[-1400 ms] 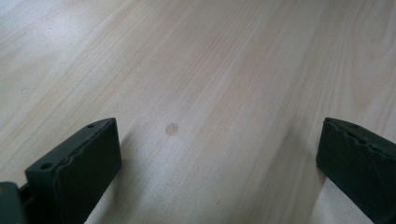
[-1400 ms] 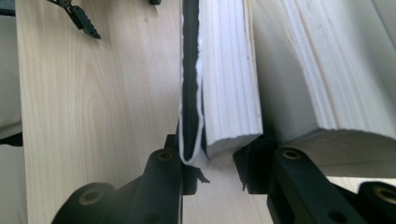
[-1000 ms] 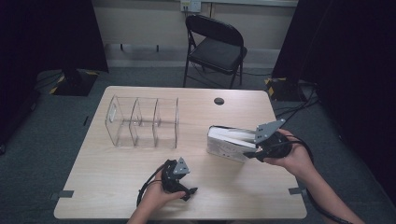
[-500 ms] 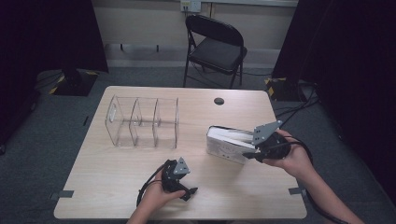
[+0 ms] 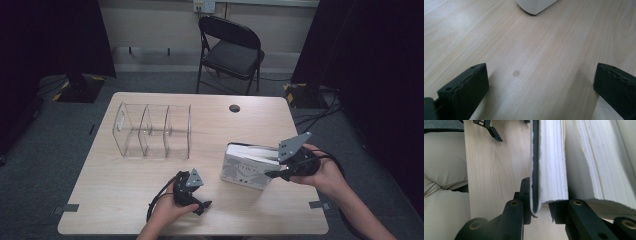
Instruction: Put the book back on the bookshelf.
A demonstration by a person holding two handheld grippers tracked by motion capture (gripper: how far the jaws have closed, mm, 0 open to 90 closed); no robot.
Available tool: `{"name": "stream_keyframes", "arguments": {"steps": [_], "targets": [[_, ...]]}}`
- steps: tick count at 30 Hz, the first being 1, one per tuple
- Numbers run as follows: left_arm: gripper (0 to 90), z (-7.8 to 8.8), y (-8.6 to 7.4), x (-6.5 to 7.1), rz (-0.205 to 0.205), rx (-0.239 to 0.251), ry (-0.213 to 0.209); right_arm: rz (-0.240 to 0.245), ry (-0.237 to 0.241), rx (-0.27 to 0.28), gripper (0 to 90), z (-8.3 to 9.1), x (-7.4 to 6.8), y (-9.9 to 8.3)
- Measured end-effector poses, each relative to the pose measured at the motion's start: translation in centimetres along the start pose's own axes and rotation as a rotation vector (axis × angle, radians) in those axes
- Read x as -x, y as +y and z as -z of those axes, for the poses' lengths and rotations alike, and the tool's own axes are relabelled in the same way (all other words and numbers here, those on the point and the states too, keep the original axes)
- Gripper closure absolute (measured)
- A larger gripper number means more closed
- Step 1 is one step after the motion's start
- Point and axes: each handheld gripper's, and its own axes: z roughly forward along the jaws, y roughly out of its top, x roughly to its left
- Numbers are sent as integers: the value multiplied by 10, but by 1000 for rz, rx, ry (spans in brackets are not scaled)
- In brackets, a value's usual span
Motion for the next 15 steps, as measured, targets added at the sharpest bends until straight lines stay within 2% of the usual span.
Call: {"name": "stream_keyframes", "arguments": {"steps": [8,15], "targets": [[0,0,1,-1,-11,-5,-2,8,20,5,740,0,4,0],[0,0,1,0,-7,-6,-2,27,50,10,741,2,-6,-2]]}}
